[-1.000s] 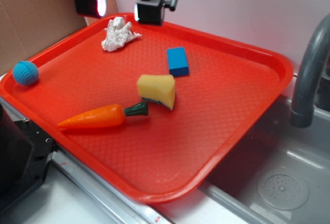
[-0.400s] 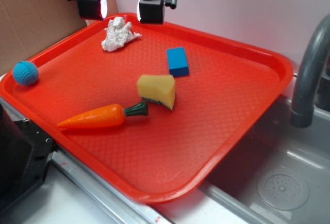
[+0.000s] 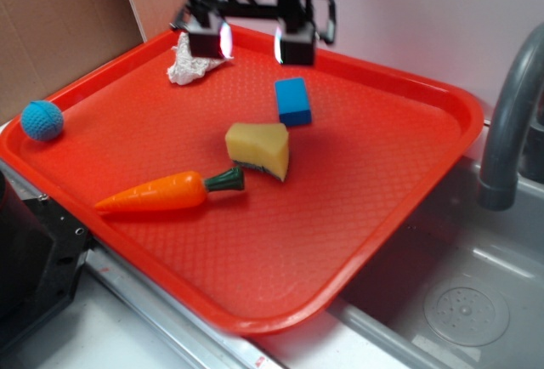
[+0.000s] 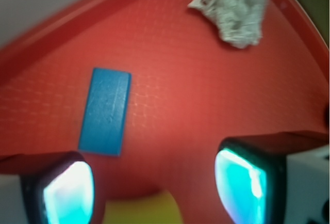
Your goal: Grab the blue block.
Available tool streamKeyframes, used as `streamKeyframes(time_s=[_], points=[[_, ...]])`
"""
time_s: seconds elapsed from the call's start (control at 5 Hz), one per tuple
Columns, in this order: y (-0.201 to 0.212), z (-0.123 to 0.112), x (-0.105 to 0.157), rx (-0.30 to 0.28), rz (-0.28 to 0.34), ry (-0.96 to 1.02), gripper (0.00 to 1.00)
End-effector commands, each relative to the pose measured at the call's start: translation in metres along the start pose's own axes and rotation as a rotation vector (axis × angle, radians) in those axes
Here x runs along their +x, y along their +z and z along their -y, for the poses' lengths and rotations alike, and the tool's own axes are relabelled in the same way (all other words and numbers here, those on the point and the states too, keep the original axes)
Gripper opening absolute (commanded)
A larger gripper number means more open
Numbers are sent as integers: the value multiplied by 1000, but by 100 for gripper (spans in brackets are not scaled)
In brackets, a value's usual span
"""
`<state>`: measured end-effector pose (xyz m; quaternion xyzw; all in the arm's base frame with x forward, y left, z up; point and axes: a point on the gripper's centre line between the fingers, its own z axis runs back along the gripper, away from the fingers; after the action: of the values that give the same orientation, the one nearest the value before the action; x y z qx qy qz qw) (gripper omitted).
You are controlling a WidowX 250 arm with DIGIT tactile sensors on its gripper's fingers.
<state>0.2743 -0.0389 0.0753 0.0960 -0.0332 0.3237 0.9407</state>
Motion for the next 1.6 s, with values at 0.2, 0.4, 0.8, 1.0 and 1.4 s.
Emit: streamKeyframes(time_s=[0.2,0.4,0.8,1.0,1.4], points=[[-45,5,7,-145,-38,44,100],[-32,6,24,-150,-26,55,100],[11,-5,27,-170,28,131,100],[7,-2,35,-184,29,157,100],[-12,13,50,-166,6,181,100]])
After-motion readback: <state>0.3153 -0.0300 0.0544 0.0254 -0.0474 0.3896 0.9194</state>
